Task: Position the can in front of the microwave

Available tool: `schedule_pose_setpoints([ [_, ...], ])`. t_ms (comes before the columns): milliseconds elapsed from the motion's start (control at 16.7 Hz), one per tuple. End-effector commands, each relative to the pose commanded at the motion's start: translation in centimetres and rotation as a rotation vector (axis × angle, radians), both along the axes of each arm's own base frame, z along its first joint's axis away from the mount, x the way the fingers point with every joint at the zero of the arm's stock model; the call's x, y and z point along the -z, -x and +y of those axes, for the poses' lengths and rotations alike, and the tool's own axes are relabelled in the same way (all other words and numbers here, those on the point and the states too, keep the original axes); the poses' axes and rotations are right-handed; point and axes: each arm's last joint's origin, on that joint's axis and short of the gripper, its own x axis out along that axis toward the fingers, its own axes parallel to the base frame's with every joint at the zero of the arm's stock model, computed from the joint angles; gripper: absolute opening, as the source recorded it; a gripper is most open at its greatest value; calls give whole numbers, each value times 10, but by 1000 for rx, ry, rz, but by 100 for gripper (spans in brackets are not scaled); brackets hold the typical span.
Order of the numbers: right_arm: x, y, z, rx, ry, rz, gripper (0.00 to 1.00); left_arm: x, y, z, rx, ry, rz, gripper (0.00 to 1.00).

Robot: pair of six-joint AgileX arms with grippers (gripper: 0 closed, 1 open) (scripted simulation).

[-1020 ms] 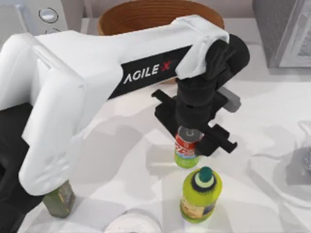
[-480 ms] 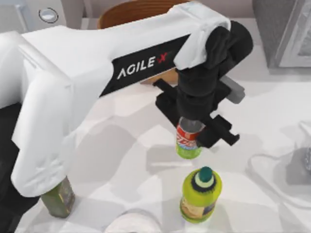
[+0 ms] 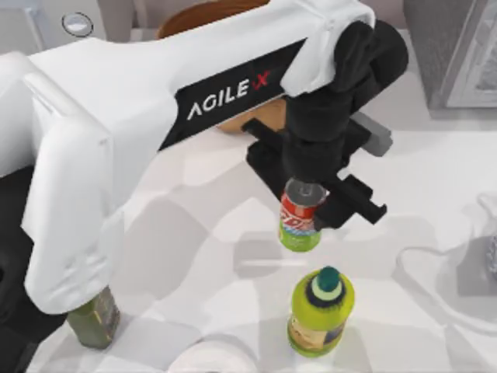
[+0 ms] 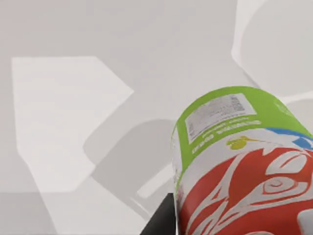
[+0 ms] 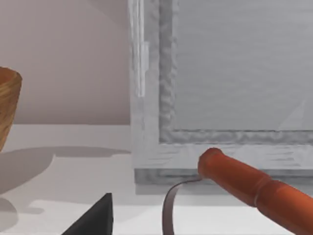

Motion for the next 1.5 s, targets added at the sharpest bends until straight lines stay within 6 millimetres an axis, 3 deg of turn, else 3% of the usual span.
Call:
schedule_pose_setpoints([
  [180,0,0,0,0,0,0,100,0,0,1,2,-1,0,0],
  [360,0,0,0,0,0,0,100,-11,-12,32,-24,-27,21,0],
  [540,0,0,0,0,0,0,100,-27,-37,99,-111,-59,51,0],
  [780,0,0,0,0,0,0,100,-40,-70,218,-328,-79,74,0],
  [960,0,0,0,0,0,0,100,-36,-86,312,-532,-75,71,0],
  [1080,0,0,0,0,0,0,100,-26,-93,364,-649,-60,61,0],
  [1260,0,0,0,0,0,0,100,-12,-104,413,-761,-18,17,0],
  [1500,0,0,0,0,0,0,100,-9,-108,424,-785,-1,-3,0],
])
